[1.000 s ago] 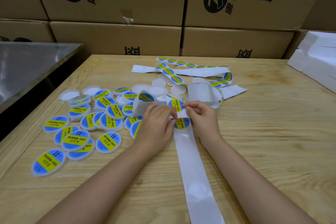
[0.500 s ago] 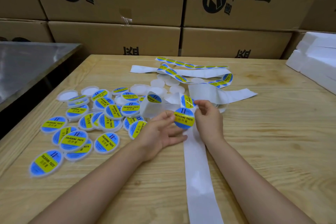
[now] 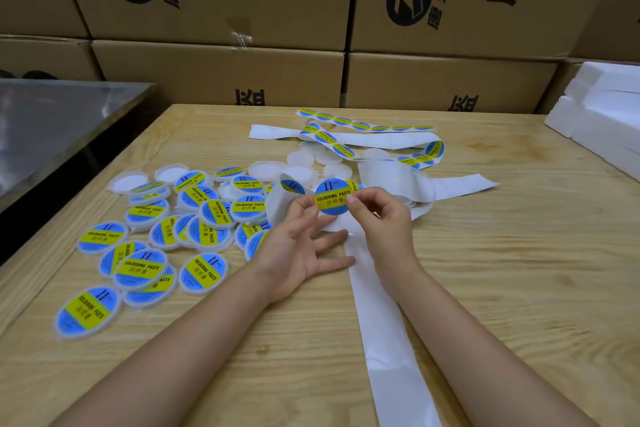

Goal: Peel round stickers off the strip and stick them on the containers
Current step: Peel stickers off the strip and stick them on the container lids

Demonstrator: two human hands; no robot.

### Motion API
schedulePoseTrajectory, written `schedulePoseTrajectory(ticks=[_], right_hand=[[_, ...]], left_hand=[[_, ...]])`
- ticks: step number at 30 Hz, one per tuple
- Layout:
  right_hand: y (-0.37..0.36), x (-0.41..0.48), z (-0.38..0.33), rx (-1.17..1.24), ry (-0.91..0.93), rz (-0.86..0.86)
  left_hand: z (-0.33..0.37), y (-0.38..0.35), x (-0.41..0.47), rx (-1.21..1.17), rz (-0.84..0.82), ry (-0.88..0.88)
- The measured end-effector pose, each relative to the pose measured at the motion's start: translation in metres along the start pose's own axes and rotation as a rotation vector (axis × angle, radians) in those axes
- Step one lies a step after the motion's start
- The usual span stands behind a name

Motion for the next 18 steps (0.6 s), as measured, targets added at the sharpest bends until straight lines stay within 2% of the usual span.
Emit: schedulePoseTrajectory(ticks=[2, 4, 5, 6, 7, 13, 16, 18], right_hand=[[0.000, 0.001, 0.001, 0.001, -0.023, 0.023], [0.001, 0.003, 0.002, 0.044, -0.086, 0.047], [0.001, 0.002, 0.002, 0.073, -0.115, 0.051], [0.001, 0.002, 0.002, 0.109, -0.138, 0.047], [0.000, 0.001, 0.001, 0.151, -0.153, 0.037], [-0.009, -0.006, -0.004, 0.401, -0.213, -0.052], [-0.007, -0.007, -0.006, 0.469, -0.264, -0.059], [-0.005, -0.007, -0.008, 0.471, -0.265, -0.122]], left_hand=[[-0.001, -0.004, -0.002, 0.154, 0.089, -0.122], [-0.001, -0.002, -0.005, 0.648, 0.248, -0.464], [-0.002, -0.001, -0.007, 0.923, 0.276, -0.640], [-0.005, 0.001, -0.008, 1.127, 0.277, -0.771], [-0.008, 0.001, -0.010, 1.227, 0.273, -0.845], [-0.014, -0.005, -0.014, 1.321, 0.323, -0.939], [-0.002, 0.000, -0.012, 1.370, 0.478, -0.968], [0.010, 0.004, -0.011, 1.591, 0.615, -0.988]])
Point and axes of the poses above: each hand's wrist, its own x-axis towards the middle knuckle, its own y-axis out of the back of the hand, z = x × y, the point moved 1 cm from there along x, towards the middle knuckle, and after that the axes turned 10 degrees about -x, right-handed, at the moved point
